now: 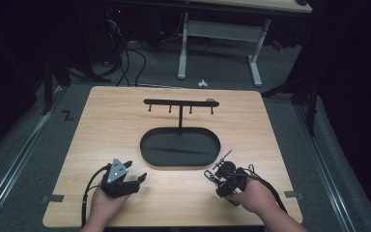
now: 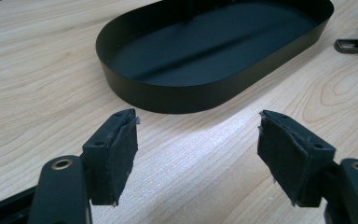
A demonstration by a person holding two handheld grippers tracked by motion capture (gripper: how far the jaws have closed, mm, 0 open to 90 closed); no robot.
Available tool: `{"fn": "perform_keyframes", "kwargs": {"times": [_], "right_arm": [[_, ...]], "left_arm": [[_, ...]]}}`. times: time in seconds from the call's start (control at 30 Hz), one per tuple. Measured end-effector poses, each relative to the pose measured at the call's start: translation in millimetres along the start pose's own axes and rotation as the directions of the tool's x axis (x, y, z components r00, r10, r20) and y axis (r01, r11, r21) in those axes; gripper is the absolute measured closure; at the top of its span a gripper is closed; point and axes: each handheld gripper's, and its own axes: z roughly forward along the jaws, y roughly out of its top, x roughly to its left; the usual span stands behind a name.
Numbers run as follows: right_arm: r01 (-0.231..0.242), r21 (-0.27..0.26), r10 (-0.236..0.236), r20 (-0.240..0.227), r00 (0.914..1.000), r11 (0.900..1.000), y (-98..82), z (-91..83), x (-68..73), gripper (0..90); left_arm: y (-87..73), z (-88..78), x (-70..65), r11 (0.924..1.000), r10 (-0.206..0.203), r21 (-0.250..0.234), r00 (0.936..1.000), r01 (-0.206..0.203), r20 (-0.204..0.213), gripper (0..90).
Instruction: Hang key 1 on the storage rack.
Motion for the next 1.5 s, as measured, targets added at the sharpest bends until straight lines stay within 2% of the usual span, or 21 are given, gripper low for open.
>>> {"fn": "perform_keyframes", "kwargs": {"times": [0.1, 0.2, 0.37, 0.4, 0.43, 0.47, 0.5, 0.57, 0.77, 0.87, 0.97, 1.1, 1.27, 1.33, 1.4, 1.5], "right_arm": [[-0.016, 0.012, 0.016, -0.012, 0.9998, 1.000, 6.3, -0.7, -2.1, 37.1], [0.000, 0.022, 0.000, -0.023, 0.9997, 1.000, 14.4, -0.3, -4.7, 36.3], [-0.013, 0.052, 0.015, -0.033, 0.9994, 0.999, 21.6, 3.6, -2.1, 37.3], [0.025, 0.048, -0.023, -0.035, 0.9991, 0.999, 24.6, 5.9, -3.8, 38.0], [-0.014, 0.071, 0.017, -0.037, 0.9992, 0.997, 25.4, 5.9, -0.2, 39.0], [0.019, 0.074, -0.016, -0.039, 0.9991, 0.997, 27.8, 8.0, -0.6, 39.4], [0.032, 0.074, -0.030, -0.036, 0.9989, 0.997, 29.1, 9.4, -1.1, 39.3], [0.022, 0.091, -0.019, -0.031, 0.9993, 0.996, 32.5, 12.1, -2.0, 39.6], [0.003, 0.118, 0.001, -0.039, 0.9992, 0.993, 37.5, 18.9, -10.7, 48.8], [-0.003, 0.133, 0.006, -0.021, 0.9998, 0.991, 38.8, 21.6, -13.1, 52.7], [0.000, 0.133, 0.004, -0.028, 0.9996, 0.991, 39.3, 22.4, -13.4, 54.4], [0.008, 0.143, -0.002, -0.045, 0.9990, 0.990, 40.9, 22.4, -12.4, 61.5], [0.002, 0.162, 0.005, -0.044, 0.9990, 0.987, 43.3, 22.2, -10.6, 66.8], [0.006, 0.164, 0.002, -0.048, 0.9988, 0.986, 45.1, 22.5, -10.9, 72.9], [0.000, 0.167, 0.009, -0.049, 0.9988, 0.986, 45.6, 22.4, -10.8, 74.8], [0.015, 0.176, -0.007, -0.046, 0.9989, 0.984, 46.3, 22.2, -10.5, 79.2]], "left_arm": [[0.0, 0.2, -0.8, 1.0000, 0.006, 0.001, 1.0000, -0.006, 0.004, 29.2], [-0.3, -0.4, -1.5, 0.9999, 0.012, 0.001, 0.9999, -0.012, 0.007, 29.2], [-0.1, -0.1, -2.8, 0.9999, 0.017, 0.002, 0.9998, -0.017, 0.013, 29.2], [-0.1, 0.3, -3.4, 0.9998, 0.021, 0.002, 0.9997, -0.021, 0.013, 29.2], [0.1, 0.7, -4.0, 0.9996, 0.027, 0.005, 0.9995, -0.027, 0.015, 29.2], [0.2, 0.8, -4.3, 0.9995, 0.032, 0.008, 0.9994, -0.032, 0.015, 29.2], [0.3, 1.0, -4.7, 0.9993, 0.037, 0.007, 0.9993, -0.037, 0.011, 29.2], [0.5, 0.0, -4.7, 0.9992, 0.040, 0.004, 0.9991, -0.040, 0.010, 29.3], [0.6, -1.7, -4.0, 0.9992, 0.039, -0.004, 0.9992, -0.039, 0.009, 29.3], [0.5, -1.8, -4.0, 0.9992, 0.040, -0.005, 0.9992, -0.040, 0.008, 29.3], [0.4, -2.1, -4.8, 0.9989, 0.046, -0.005, 0.9989, -0.046, 0.006, 29.3], [0.2, -2.9, -4.6, 0.9990, 0.044, -0.006, 0.9990, -0.044, 0.006, 29.3], [-0.3, -4.2, -4.7, 0.9989, 0.047, -0.005, 0.9989, -0.047, 0.006, 29.4], [-0.8, -4.8, -4.4, 0.9988, 0.048, -0.007, 0.9988, -0.048, 0.004, 29.3], [-1.1, -5.2, -3.9, 0.9990, 0.044, -0.007, 0.9990, -0.044, 0.002, 29.4], [-2.0, -4.4, -2.7, 0.9992, 0.040, 0.009, 0.9992, -0.040, -0.003, 29.5]]}}
